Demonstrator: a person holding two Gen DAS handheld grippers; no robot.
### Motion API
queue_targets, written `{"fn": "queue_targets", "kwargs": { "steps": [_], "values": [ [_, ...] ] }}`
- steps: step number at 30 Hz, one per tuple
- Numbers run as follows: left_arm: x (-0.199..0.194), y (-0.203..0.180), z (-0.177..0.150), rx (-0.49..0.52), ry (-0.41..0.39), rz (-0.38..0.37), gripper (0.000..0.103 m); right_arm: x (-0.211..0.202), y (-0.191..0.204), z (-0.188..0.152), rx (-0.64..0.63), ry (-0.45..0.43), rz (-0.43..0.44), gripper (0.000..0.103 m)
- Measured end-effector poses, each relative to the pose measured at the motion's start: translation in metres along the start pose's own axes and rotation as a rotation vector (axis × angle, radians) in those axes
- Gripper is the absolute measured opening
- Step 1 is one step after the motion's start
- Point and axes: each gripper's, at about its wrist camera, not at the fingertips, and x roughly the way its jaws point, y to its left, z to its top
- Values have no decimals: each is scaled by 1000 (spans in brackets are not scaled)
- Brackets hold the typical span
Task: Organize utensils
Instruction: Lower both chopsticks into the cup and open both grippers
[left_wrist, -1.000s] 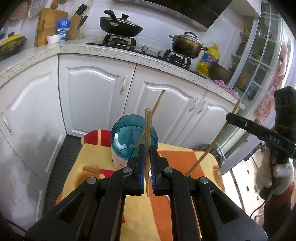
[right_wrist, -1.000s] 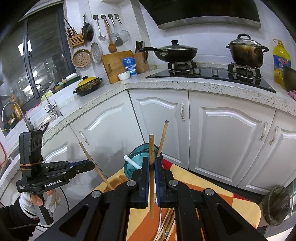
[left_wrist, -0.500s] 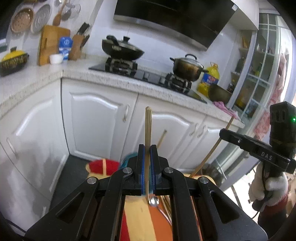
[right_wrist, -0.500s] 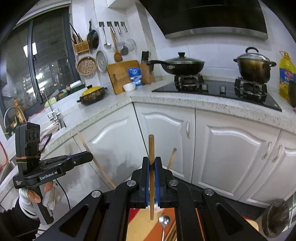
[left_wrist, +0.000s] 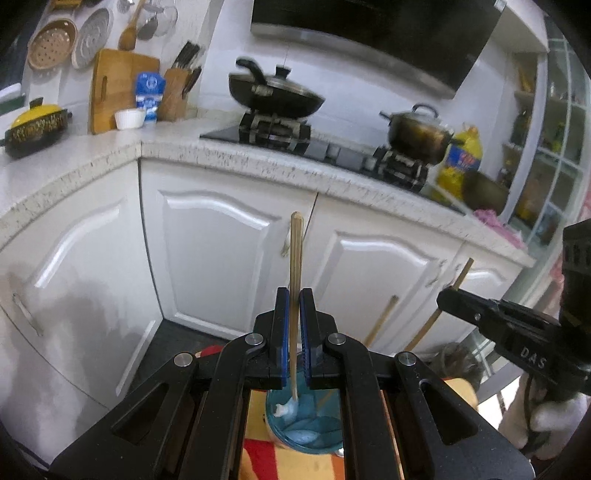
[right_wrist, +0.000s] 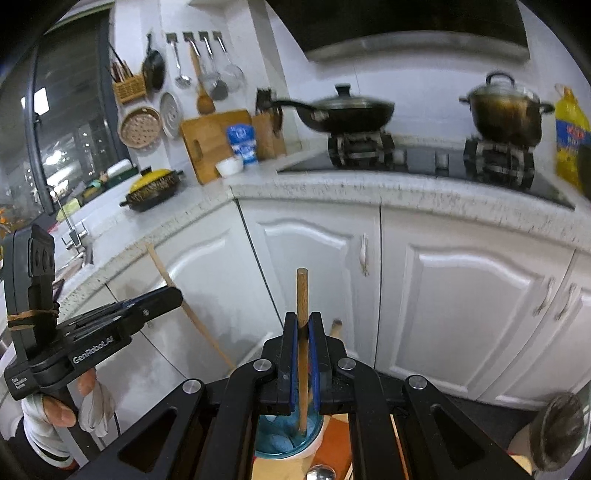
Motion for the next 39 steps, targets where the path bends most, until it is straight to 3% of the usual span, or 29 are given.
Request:
{"fn": "queue_targets", "kwargs": {
  "steps": [11, 14, 16, 18, 20, 26, 39],
  "values": [
    [59, 0, -31, 6, 121, 48, 4, 54, -22, -36, 59, 152, 37, 5],
    [63, 2, -37, -6, 141, 49, 4, 54, -29, -43, 91, 162, 44, 21],
    [61, 4, -40, -16, 151, 39, 5, 50, -32, -50, 112, 165, 59, 23],
    [55, 5, -43, -25, 156, 32, 10, 44, -33, -55, 114, 168, 62, 24],
    [48, 6, -45, -38, 155, 24, 24, 38, -32, -61, 105, 170, 52, 25],
    [16, 7, -55, -74, 138, -18, 42, 18, -32, -89, 122, 182, 20, 34],
    [-52, -24, -110, -14, 130, -44, 48, -12, -15, -170, 89, 264, -45, 37]
  ]
}}
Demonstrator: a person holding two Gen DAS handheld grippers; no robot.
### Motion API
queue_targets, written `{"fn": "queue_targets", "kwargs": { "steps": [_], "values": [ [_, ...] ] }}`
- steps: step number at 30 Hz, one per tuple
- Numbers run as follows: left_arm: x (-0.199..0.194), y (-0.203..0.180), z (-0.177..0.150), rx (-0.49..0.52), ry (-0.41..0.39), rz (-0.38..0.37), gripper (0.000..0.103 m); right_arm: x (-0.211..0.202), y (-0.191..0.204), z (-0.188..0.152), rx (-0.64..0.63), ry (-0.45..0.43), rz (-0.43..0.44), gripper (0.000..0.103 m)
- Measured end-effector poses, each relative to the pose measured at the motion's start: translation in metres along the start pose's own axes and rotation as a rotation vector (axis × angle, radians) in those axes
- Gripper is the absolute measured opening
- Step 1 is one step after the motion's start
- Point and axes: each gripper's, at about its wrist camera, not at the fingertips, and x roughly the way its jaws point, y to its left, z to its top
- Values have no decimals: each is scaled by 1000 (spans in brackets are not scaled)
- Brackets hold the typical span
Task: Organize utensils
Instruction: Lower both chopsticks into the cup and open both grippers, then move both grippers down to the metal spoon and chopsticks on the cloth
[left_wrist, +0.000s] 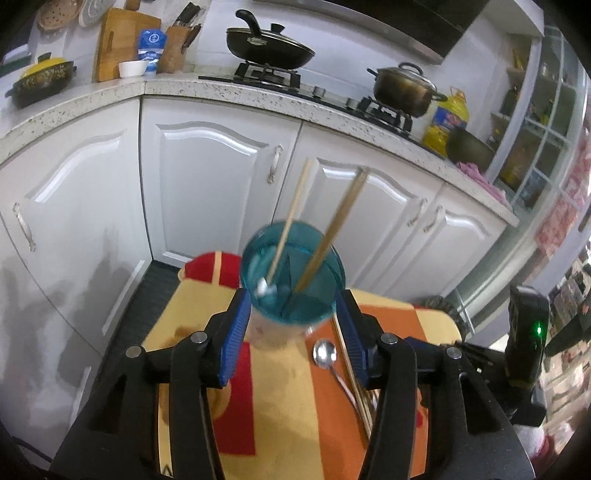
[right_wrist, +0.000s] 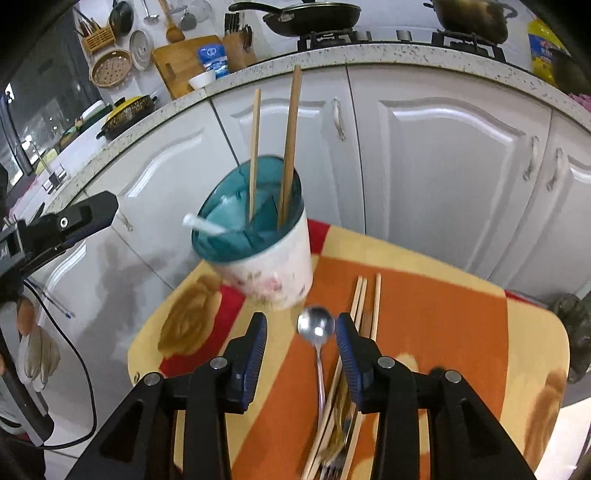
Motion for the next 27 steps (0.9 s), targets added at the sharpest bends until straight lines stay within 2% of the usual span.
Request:
{"fn": "queue_targets", "kwargs": {
  "steps": [5, 11, 19, 27],
  "values": [
    [1, -10, -25, 5, 41, -12, 49, -11, -9, -21, -16, 22, -54, 40],
    [14, -21, -48, 10, 108, -19, 49, -21, -35, -46, 31, 46, -95, 40],
    [25, -27, -61, 20, 146, -22, 49, -23, -61, -62, 94, 77, -132, 41],
    [37, -21, -71, 12, 181, -16, 49, 12, -60, -64, 106, 136, -76, 38]
  ]
}}
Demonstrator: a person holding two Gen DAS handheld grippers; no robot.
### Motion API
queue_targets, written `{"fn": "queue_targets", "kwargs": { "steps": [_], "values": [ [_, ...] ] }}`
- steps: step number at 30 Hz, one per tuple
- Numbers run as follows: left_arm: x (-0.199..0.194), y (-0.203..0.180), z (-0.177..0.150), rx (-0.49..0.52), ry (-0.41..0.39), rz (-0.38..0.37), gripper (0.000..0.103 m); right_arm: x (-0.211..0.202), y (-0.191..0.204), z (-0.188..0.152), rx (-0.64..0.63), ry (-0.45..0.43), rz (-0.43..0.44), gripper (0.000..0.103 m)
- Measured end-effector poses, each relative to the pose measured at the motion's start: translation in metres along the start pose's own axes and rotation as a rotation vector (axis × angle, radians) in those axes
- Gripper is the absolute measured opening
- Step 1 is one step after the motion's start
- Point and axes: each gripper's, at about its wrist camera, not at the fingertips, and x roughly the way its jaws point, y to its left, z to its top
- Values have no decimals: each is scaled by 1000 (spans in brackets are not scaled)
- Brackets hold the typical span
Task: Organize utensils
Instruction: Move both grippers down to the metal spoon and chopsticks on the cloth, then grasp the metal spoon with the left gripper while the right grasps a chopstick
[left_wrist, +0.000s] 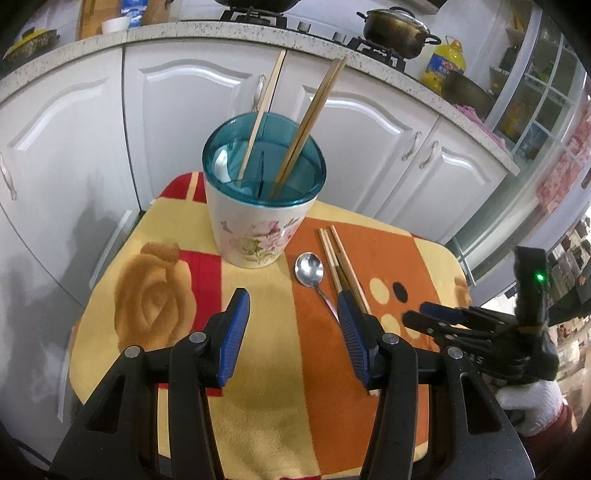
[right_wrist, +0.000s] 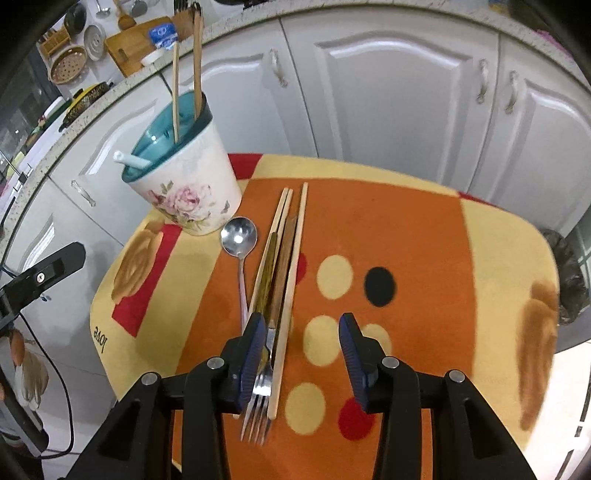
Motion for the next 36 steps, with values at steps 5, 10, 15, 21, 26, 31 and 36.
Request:
{"fn": "queue_targets", "kwargs": {
  "steps": [5, 10, 15, 21, 26, 31, 36],
  "values": [
    [13, 1, -5, -4, 41, 2, 49, 33, -2, 10, 8, 49, -2, 28],
    [31, -1, -7, -11, 78, -1, 49, 57, -4, 19, 30, 95, 25, 22],
    [55, -4, -9, -17, 121, -5, 49, 64, -5, 24, 33, 92, 19, 16],
    [83, -8, -9, -28, 163, -13, 49, 57, -17, 19, 47, 96, 5, 5],
    [106, -9, -6, -43, 186, -12, 49, 42, -32, 3, 74, 115, 1, 5],
    [126, -6, 1, -79, 174, 18, 49, 36, -34, 1, 77, 113, 21, 9],
    [141, -5, 9, -84, 135, 55, 49, 40, -35, 17, 84, 91, 32, 23]
  ]
}}
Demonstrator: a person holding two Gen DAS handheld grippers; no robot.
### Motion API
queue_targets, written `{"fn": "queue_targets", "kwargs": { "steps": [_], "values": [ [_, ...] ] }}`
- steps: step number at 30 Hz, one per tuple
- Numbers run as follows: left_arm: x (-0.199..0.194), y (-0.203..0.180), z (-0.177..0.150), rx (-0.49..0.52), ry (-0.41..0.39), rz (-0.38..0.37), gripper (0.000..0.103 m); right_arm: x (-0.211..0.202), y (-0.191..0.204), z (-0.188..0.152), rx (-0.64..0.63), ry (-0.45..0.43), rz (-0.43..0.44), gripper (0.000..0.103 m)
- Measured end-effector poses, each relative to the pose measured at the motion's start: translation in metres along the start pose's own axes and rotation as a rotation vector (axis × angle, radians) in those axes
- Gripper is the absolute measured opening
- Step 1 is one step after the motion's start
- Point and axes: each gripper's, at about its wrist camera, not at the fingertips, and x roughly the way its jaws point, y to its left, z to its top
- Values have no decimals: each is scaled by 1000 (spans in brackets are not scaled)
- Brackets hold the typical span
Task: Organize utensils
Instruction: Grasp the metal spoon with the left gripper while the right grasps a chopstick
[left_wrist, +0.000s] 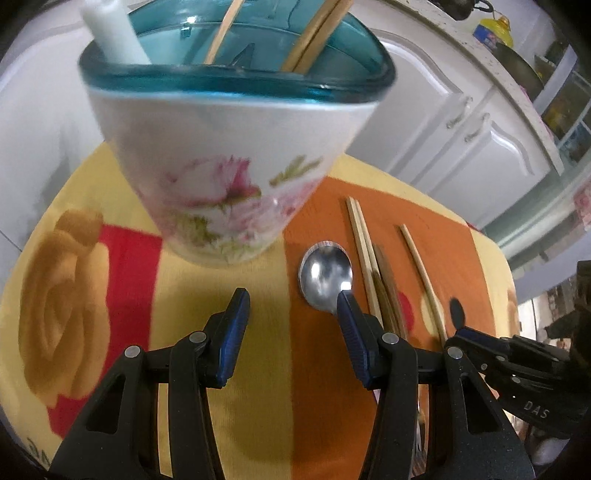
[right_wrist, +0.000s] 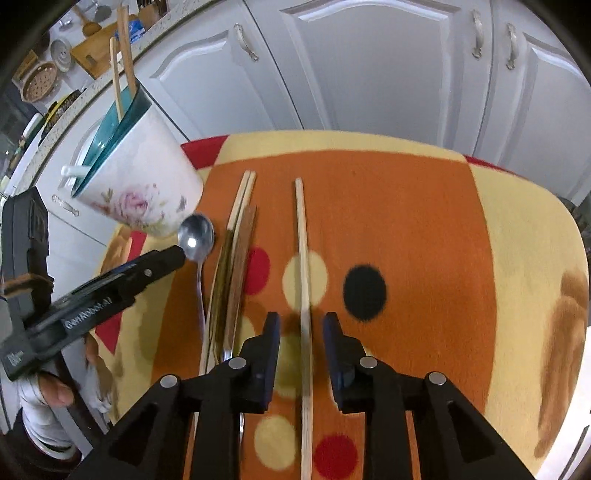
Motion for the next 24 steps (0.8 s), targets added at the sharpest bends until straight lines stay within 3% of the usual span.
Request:
{"fn": "queue_targets", "kwargs": {
  "steps": [6, 7, 8, 10, 16, 20, 24],
  "values": [
    [10, -2, 6, -9, -31, 11, 48, 17, 8, 35, -33, -26, -15, 23],
    [10, -3, 6, -9, -33, 9, 41, 19, 8, 37, -33, -21, -17, 23],
    [12, -4, 7, -10, -30, 4, 25, 25, 8, 41, -34, -8, -21, 17],
    [14, -5, 8, -12, -16, -23, 11, 30, 10, 43, -46, -10, -40, 9],
    [1, 9, -3, -1, 36, -94, 5, 16, 6, 20, -61, 38, -22, 5],
    [-12, 21, -13, -3, 52, -99, 6, 10, 7, 5, -78, 52, -25, 5],
    [-16, 20, -13, -17, 51, -99, 5, 15, 7, 15, -46, 33, -30, 19]
  ]
}}
